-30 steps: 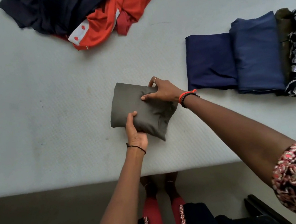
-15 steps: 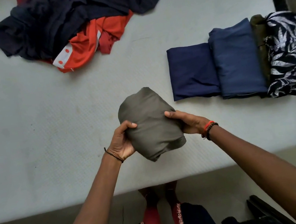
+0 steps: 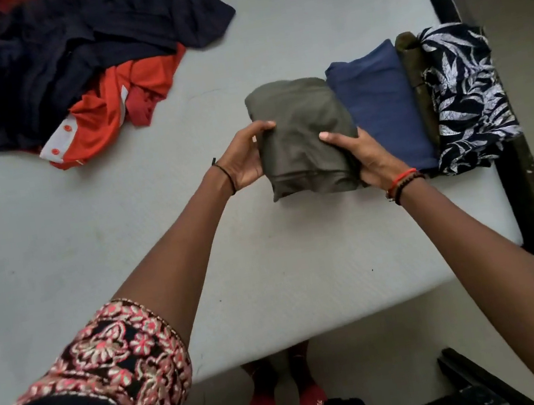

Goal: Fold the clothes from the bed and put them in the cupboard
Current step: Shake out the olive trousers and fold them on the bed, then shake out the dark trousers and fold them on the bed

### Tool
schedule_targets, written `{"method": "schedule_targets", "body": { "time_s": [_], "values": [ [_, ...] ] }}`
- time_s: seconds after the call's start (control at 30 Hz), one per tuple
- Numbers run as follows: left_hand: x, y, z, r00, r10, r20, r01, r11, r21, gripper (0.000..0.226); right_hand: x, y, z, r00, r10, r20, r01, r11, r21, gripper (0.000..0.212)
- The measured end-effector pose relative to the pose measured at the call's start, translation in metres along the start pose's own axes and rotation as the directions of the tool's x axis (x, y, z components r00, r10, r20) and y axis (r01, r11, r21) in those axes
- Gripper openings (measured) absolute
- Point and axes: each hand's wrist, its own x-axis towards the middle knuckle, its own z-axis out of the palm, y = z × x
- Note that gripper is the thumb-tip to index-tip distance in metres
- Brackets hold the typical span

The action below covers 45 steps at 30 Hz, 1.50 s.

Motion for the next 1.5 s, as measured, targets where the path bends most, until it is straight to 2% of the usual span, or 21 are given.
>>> {"method": "schedule_targets", "body": {
  "time_s": [0.1, 0.2, 0.33, 0.47, 0.53, 0.67, 0.73, 0.83, 0.9, 1.0, 1.2, 1.5],
  "values": [
    [0.021, -0.02, -0.001, 0.981, 0.017, -0.191, 0.033, 0.967, 0.254, 0.028, 0.022, 0.011, -0.013, 0.979, -0.039, -0.201, -0.003, 0.978, -0.207, 0.052],
    [0.025, -0.053, -0.004, 0.939, 0.07, -0.337, 0.049, 0.941, 0.334, 0.036, 0.027, 0.018, -0.015, 0.967, -0.05, -0.248, -0.032, 0.949, -0.314, 0.048],
    [0.026, -0.073, -0.006, 0.909, 0.166, -0.382, -0.03, 0.941, 0.338, 0.031, 0.027, 0.018, -0.013, 0.952, -0.102, -0.289, -0.021, 0.919, -0.394, 0.042],
    [0.023, -0.083, -0.008, 0.836, 0.264, -0.482, 0.009, 0.87, 0.492, 0.037, 0.026, 0.03, -0.013, 0.916, -0.144, -0.374, -0.079, 0.85, -0.52, 0.048],
    [0.021, -0.084, -0.007, 0.822, 0.264, -0.504, 0.031, 0.864, 0.503, 0.04, 0.022, 0.032, -0.011, 0.906, -0.158, -0.394, -0.103, 0.819, -0.565, 0.051],
    [0.005, -0.081, -0.001, 0.853, 0.174, -0.492, 0.123, 0.849, 0.514, 0.043, 0.003, 0.026, -0.005, 0.891, -0.182, -0.415, -0.105, 0.809, -0.579, 0.06],
    [-0.009, -0.079, 0.004, 0.835, 0.206, -0.51, 0.128, 0.83, 0.544, 0.044, -0.011, 0.024, -0.001, 0.879, -0.228, -0.419, -0.094, 0.779, -0.621, 0.064],
    [-0.031, -0.071, 0.009, 0.782, 0.297, -0.548, 0.078, 0.826, 0.558, 0.039, -0.036, 0.025, 0.01, 0.889, -0.289, -0.356, -0.089, 0.654, -0.752, 0.063],
    [-0.047, -0.063, 0.013, 0.787, 0.309, -0.534, 0.055, 0.827, 0.56, 0.033, -0.053, 0.022, 0.018, 0.905, -0.318, -0.283, -0.052, 0.579, -0.814, 0.059],
    [-0.074, -0.048, 0.022, 0.806, 0.328, -0.494, 0.02, 0.817, 0.576, 0.022, -0.073, 0.012, 0.032, 0.921, -0.332, -0.206, 0.004, 0.534, -0.846, 0.057],
    [-0.125, -0.022, 0.022, 0.825, 0.344, -0.449, -0.042, 0.829, 0.558, 0.018, -0.098, -0.004, 0.076, 0.93, -0.361, -0.066, 0.131, 0.495, -0.859, 0.053],
    [-0.178, 0.016, -0.067, 0.822, 0.361, -0.439, -0.007, 0.779, 0.627, 0.022, -0.088, -0.018, 0.176, 0.933, -0.355, 0.06, 0.244, 0.502, -0.83, 0.047]
  ]
}}
